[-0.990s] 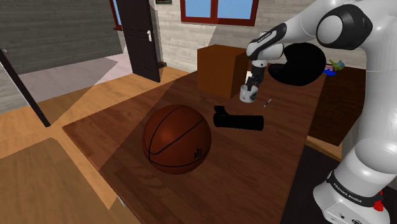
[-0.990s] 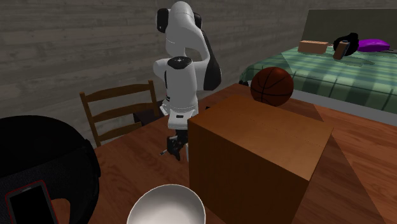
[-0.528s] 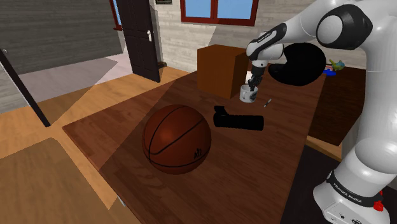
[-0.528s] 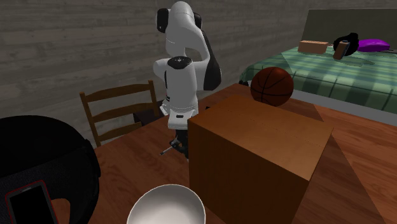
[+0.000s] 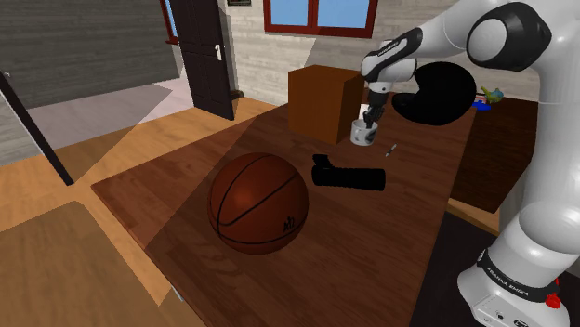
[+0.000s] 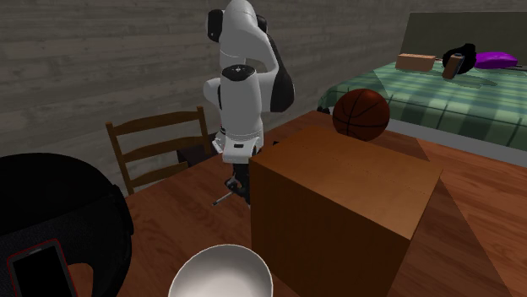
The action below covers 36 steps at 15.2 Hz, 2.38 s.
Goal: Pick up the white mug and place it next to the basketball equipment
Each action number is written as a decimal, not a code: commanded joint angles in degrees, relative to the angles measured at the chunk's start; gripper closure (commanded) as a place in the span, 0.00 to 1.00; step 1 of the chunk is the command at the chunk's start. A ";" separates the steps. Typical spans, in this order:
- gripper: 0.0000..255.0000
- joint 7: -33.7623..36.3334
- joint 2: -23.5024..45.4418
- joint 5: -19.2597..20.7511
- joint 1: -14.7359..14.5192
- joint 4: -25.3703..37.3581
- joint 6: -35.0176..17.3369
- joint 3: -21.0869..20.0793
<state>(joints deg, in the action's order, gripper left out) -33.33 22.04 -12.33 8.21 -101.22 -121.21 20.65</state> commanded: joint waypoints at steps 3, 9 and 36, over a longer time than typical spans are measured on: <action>1.00 0.44 -1.24 0.67 -0.08 1.45 2.60 0.32; 1.00 1.16 -2.85 1.56 -0.22 3.92 6.55 0.67; 1.00 3.09 -4.59 2.91 0.67 22.47 26.58 1.45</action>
<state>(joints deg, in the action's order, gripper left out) -30.24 17.21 -9.34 8.74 -79.94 -95.58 22.07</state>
